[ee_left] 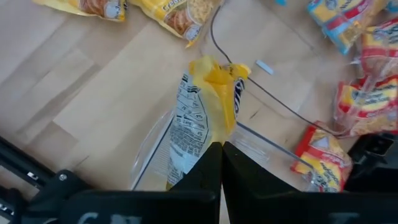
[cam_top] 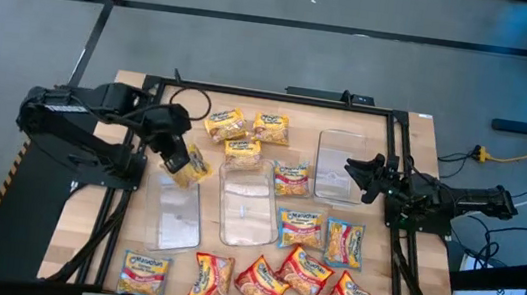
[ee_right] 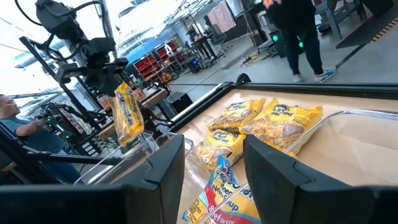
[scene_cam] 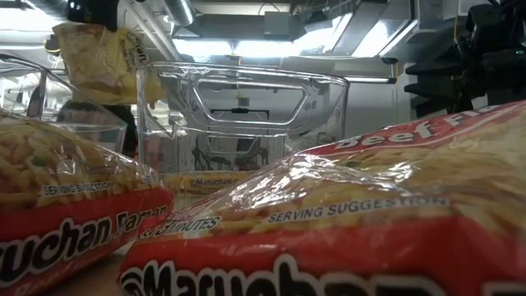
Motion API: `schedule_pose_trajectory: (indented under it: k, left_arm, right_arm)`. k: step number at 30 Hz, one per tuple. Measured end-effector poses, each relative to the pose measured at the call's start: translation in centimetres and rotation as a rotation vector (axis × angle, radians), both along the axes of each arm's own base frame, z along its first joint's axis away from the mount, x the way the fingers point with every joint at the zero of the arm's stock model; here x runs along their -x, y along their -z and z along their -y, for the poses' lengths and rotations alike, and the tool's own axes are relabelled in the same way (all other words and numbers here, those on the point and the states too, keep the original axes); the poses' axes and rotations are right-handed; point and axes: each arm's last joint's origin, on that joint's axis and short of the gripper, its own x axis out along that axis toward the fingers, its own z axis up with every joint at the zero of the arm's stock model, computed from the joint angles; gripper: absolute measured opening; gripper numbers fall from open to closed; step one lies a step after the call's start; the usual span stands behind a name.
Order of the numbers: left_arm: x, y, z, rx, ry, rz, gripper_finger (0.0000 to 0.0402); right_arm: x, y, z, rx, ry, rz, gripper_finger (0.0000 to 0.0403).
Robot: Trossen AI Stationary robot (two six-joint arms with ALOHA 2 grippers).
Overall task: Sort Maruchan noodles
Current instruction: Put the yellow noodle pack into the left transparent bin
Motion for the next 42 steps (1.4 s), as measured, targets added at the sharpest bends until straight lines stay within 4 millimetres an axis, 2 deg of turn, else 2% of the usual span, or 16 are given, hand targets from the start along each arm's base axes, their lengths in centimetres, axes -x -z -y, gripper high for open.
schedule_pose_trajectory:
  k: [10, 14, 21, 42]
  left_arm:
    - [-2.9, 1.9, 1.4, -0.032, 0.06, -0.114, 0.0]
    - [-3.4, 2.4, 1.9, -0.03, 0.085, -0.147, 0.0]
    - [-3.1, 2.5, 2.2, -0.016, 0.059, -0.184, 0.0005]
    - [-1.6, 2.7, 2.2, 0.009, 0.054, -0.341, 0.009]
  right_arm:
    - [0.0, 0.0, -0.1, 0.001, -0.024, -0.002, 0.0161]
    - [-0.1, 0.0, -0.1, 0.002, -0.046, -0.003, 0.0161]
    - [-0.1, 0.1, -0.1, 0.002, -0.051, -0.004, 0.0161]
    - [-0.1, 0.1, -0.1, 0.0, -0.053, -0.002, 0.0161]
